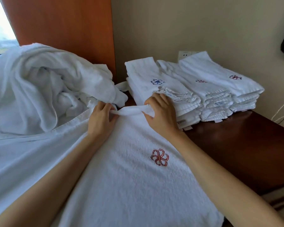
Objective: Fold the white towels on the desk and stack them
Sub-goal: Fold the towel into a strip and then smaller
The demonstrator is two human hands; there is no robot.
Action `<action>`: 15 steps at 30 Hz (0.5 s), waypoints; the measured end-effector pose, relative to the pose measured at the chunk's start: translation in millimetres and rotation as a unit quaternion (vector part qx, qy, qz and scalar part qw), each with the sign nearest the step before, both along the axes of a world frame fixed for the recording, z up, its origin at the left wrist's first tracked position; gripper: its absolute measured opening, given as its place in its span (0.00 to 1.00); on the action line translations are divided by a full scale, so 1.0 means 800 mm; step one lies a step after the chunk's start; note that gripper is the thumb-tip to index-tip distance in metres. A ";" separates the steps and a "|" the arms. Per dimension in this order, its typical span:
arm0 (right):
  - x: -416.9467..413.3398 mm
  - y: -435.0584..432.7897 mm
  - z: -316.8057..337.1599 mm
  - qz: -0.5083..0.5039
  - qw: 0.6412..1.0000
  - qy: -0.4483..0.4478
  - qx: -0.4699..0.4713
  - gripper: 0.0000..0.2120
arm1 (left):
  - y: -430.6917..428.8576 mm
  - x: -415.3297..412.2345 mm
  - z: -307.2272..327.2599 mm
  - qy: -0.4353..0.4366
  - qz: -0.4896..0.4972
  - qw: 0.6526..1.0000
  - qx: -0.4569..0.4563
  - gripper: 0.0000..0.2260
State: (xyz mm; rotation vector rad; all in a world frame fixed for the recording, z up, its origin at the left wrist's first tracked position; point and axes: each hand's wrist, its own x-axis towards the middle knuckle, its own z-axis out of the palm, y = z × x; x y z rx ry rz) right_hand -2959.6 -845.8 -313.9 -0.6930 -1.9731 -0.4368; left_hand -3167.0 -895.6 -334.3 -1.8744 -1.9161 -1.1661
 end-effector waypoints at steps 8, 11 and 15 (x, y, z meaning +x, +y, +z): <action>0.044 -0.022 0.026 0.107 0.955 -0.111 -0.252 0.17 | -0.009 0.005 0.008 0.038 -0.005 0.999 -0.014 0.06; 0.072 -0.036 0.037 0.083 0.938 -0.139 -0.305 0.13 | -0.037 0.012 0.020 0.111 0.014 0.993 -0.032 0.07; 0.107 -0.046 0.052 -0.035 0.974 -0.085 -0.207 0.12 | -0.095 0.030 0.035 0.188 0.013 0.982 0.002 0.08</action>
